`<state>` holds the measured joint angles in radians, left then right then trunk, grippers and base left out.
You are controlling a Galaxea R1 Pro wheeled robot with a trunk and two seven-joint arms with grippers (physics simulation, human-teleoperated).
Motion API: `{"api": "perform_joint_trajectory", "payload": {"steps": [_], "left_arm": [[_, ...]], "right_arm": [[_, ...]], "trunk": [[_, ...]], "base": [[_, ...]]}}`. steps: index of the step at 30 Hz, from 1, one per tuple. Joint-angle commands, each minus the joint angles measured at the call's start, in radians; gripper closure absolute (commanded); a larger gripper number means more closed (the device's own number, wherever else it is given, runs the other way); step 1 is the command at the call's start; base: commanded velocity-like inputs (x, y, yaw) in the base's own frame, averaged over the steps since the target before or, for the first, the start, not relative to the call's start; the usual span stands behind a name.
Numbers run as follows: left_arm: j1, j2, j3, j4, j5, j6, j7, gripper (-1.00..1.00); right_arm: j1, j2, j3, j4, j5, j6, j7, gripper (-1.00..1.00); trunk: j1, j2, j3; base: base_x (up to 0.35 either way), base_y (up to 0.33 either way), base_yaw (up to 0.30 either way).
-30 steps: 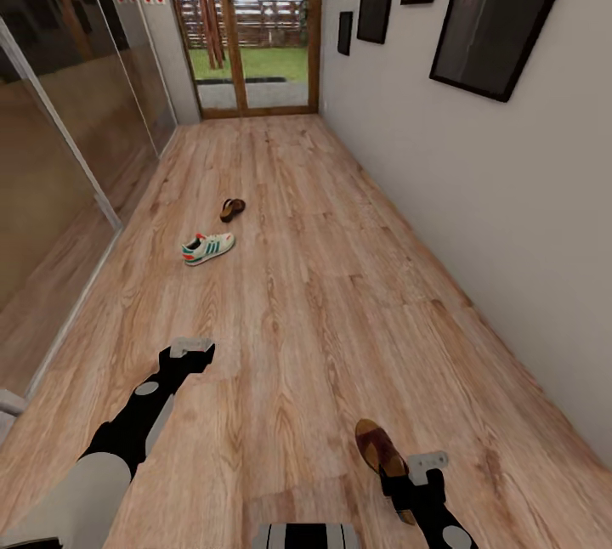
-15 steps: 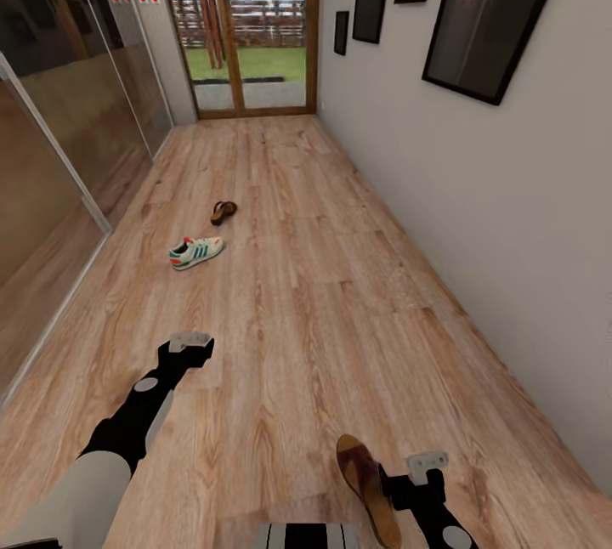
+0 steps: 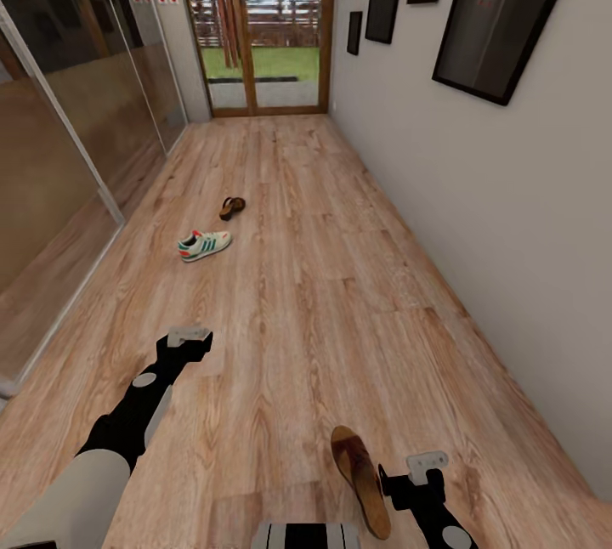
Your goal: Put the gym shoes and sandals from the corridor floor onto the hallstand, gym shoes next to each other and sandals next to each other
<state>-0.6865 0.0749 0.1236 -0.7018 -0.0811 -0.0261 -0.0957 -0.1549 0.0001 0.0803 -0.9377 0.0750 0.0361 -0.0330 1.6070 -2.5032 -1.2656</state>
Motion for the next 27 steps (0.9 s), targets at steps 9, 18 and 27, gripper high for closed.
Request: {"api": "perform_joint_trajectory", "payload": {"steps": [9,18,27], "left_arm": [[0.000,-0.001,0.004,-0.001,-0.009,-0.002,-0.007,-1.00],[-0.001,-0.002,0.003,-0.002,-0.008,-0.001,-0.008,-1.00],[0.000,-0.009,0.003,-0.080,-0.009,0.003,-0.009,-1.00]], "right_arm": [[0.000,0.000,0.001,-0.001,0.008,0.004,-0.002,-1.00],[0.000,0.000,0.001,-0.001,0.008,0.004,-0.002,-1.00],[0.000,0.000,0.001,-0.004,0.008,0.004,-0.003,-1.00]], "trunk": [[0.000,0.000,-0.001],[0.000,0.000,-0.001],[0.000,0.000,-0.001]], "base": [[-0.003,-0.004,0.263],[0.000,0.000,0.217],[0.000,0.000,0.026]]}}
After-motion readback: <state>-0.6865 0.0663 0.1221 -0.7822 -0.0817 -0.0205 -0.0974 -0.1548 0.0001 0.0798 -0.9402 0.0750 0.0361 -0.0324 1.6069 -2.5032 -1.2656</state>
